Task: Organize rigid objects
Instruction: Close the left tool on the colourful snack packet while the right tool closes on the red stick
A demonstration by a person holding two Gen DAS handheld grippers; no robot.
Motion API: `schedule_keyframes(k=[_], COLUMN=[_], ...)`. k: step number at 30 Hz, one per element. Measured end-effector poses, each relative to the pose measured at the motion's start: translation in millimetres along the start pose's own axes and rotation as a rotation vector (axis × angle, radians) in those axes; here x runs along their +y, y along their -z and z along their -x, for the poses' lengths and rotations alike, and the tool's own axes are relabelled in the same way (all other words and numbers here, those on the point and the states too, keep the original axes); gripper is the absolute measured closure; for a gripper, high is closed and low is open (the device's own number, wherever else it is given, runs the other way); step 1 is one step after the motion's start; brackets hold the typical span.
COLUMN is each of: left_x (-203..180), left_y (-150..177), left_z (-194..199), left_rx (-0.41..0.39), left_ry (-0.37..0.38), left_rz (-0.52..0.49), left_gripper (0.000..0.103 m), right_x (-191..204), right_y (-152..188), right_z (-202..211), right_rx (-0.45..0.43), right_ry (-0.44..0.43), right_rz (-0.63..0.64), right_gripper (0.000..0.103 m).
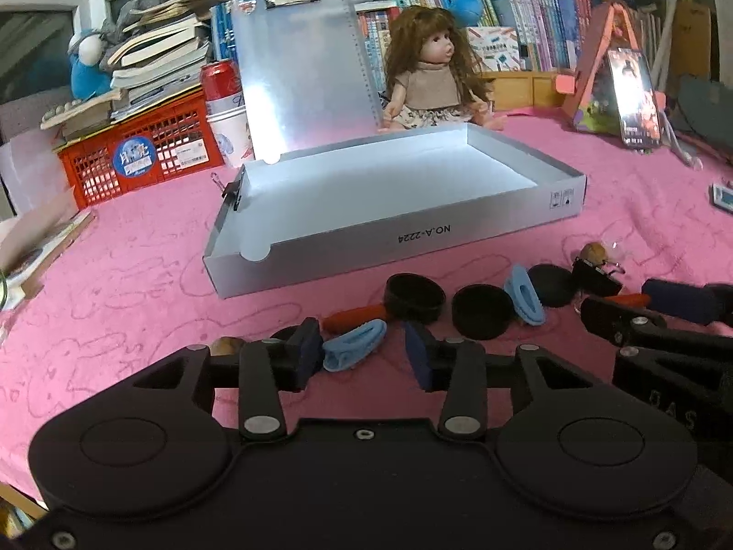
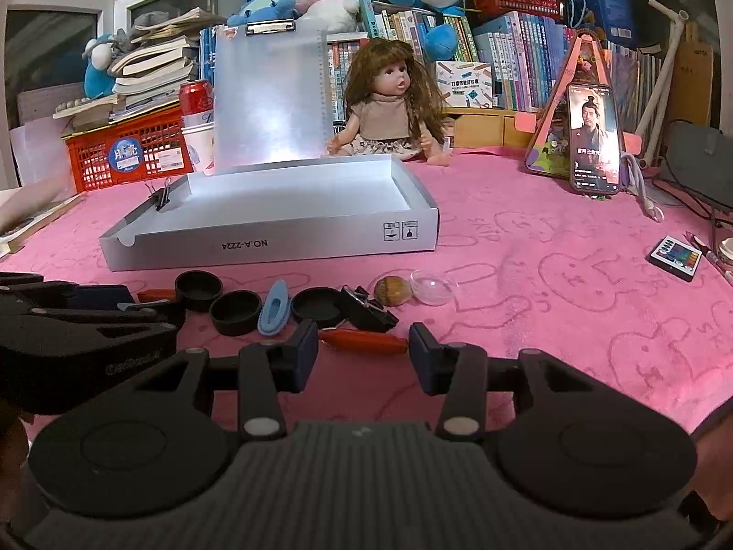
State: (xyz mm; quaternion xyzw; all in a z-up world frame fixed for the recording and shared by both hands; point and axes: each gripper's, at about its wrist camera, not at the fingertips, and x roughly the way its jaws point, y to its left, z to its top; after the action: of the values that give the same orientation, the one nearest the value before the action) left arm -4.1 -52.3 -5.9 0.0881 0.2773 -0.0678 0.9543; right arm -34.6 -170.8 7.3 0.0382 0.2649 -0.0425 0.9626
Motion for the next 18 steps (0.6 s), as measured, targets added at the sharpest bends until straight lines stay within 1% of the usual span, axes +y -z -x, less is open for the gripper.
schedule_keyframes(k=[3,6,8,9,12,15,18], left_x=[7.0,13.5,17.7,19.9,23.9,26.9,28.8], left_y=[1.1,4.7,6.7,7.6,9.6,8.5,7.7], left_z=[11.2,24.7,26.8,25.0,16.2,15.3,12.0], left_rx=[-0.003,0.008,0.034,0.046,0.074,0.068,0.063], left_ry=[0.039,0.119,0.166,0.170,0.135,0.134,0.110], left_rz=[0.036,0.067,0.085,0.096,0.119,0.133,0.122], left_gripper=[0.063,0.063,0.063,0.063,0.064,0.064,0.064], right_x=[-0.9,-1.9,-2.1,-2.2,-1.7,-1.6,-2.1], right_y=[0.4,0.5,0.3,0.2,0.3,0.8,1.2], right_z=[-0.7,-1.8,-2.4,-2.6,-1.7,-0.5,-0.7], right_rx=[0.003,0.005,0.006,0.006,0.004,0.001,0.005], right_ry=[0.001,0.003,0.005,0.005,0.005,0.008,0.009], right_rz=[-0.002,-0.006,-0.010,-0.012,-0.012,-0.008,-0.014], right_gripper=[0.054,0.053,0.053,0.053,0.053,0.053,0.053])
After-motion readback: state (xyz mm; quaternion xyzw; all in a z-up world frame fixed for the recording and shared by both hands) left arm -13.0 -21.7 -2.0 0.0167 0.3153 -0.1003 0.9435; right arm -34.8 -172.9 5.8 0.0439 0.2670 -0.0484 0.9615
